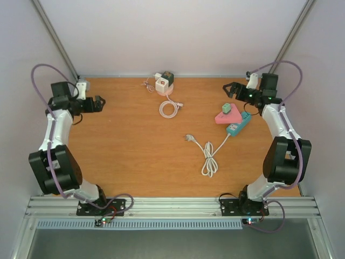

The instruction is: Pull the plug off the socket

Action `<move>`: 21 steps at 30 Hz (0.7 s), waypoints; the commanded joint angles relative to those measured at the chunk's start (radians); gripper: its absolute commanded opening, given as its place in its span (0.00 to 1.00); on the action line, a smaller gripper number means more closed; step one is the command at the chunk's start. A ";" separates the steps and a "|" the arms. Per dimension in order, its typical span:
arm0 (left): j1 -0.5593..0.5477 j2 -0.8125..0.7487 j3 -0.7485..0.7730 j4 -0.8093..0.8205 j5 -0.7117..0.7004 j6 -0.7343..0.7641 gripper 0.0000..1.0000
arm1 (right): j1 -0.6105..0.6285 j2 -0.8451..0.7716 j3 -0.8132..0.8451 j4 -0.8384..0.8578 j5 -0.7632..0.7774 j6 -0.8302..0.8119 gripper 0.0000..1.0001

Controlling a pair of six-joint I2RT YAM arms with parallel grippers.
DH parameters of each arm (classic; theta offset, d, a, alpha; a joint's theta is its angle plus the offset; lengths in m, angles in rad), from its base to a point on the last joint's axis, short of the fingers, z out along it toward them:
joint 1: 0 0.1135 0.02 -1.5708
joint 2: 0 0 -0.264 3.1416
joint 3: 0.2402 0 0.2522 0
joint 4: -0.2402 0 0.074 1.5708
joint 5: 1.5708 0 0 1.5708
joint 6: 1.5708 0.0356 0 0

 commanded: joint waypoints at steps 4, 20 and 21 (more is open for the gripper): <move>-0.060 -0.207 -0.264 0.221 -0.043 -0.048 1.00 | 0.139 -0.054 -0.085 0.049 0.085 0.029 0.99; -0.102 -0.389 -0.437 0.360 -0.045 -0.057 1.00 | 0.455 0.183 0.139 -0.032 0.272 -0.041 0.98; -0.102 -0.391 -0.439 0.364 -0.040 -0.057 1.00 | 0.475 0.206 0.164 -0.039 0.292 -0.052 0.98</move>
